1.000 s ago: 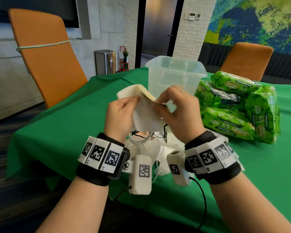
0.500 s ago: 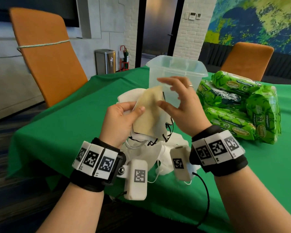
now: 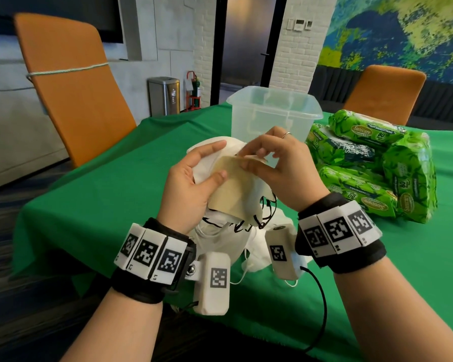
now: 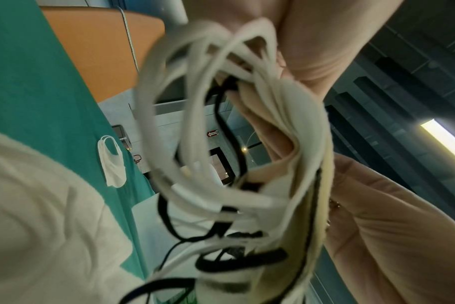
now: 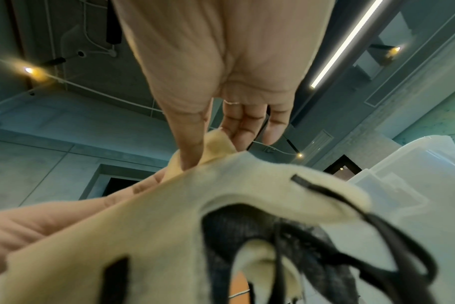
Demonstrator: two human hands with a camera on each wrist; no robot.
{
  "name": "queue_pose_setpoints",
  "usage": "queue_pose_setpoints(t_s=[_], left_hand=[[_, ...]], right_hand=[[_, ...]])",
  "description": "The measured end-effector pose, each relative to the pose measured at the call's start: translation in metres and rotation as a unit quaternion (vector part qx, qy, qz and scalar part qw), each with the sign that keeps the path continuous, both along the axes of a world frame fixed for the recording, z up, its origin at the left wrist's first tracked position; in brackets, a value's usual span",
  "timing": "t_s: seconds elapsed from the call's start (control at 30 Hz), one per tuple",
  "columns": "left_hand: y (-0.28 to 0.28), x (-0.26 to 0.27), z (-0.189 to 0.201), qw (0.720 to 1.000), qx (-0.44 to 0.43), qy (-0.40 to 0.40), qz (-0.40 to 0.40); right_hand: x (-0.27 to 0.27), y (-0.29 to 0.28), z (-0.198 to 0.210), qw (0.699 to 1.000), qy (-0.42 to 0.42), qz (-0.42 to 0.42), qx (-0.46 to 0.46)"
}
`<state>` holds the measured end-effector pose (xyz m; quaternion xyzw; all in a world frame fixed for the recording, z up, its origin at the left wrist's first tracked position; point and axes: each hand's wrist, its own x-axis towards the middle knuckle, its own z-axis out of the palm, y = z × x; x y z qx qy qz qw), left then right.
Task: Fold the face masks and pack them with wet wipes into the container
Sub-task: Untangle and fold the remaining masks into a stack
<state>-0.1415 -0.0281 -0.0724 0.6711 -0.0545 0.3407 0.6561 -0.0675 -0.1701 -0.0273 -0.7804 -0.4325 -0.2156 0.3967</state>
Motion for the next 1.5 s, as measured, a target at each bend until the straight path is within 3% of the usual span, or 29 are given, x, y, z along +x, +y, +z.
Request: queue_pose_setpoints(t_s=[0.13, 0.27, 0.43, 0.67, 0.87, 1.03, 1.2, 1.4, 1.5], left_hand=[[0.001, -0.001, -0.003, 1.000, 0.002, 0.019, 0.009], [0.001, 0.000, -0.004, 0.999, 0.002, 0.045, 0.014], [-0.002, -0.003, 0.000, 0.999, 0.004, 0.053, 0.007], [-0.002, -0.004, 0.001, 0.999, -0.030, 0.031, -0.010], [-0.005, -0.004, -0.001, 1.000, -0.002, 0.025, -0.006], [-0.005, -0.005, -0.002, 1.000, 0.012, 0.016, -0.002], [-0.006, -0.005, 0.000, 1.000, 0.023, -0.001, -0.006], [-0.003, -0.004, -0.002, 0.999, 0.043, -0.010, 0.023], [-0.003, -0.002, -0.004, 0.999, 0.033, 0.002, 0.018]], right_hand=[[-0.002, -0.003, -0.001, 0.998, 0.002, 0.031, 0.049], [-0.005, -0.005, -0.006, 0.998, 0.007, 0.043, 0.033], [-0.006, -0.007, -0.006, 0.994, 0.071, 0.057, 0.056], [0.000, -0.015, 0.002, 0.965, 0.224, 0.095, 0.101], [0.004, -0.010, -0.001, 0.957, 0.253, 0.076, 0.118], [0.007, -0.010, -0.003, 0.967, 0.227, 0.068, 0.092], [0.011, -0.014, 0.002, 0.989, 0.146, -0.009, -0.017], [0.012, -0.017, 0.003, 0.990, 0.143, -0.008, -0.006], [0.009, -0.016, 0.003, 0.983, 0.181, 0.022, 0.027]])
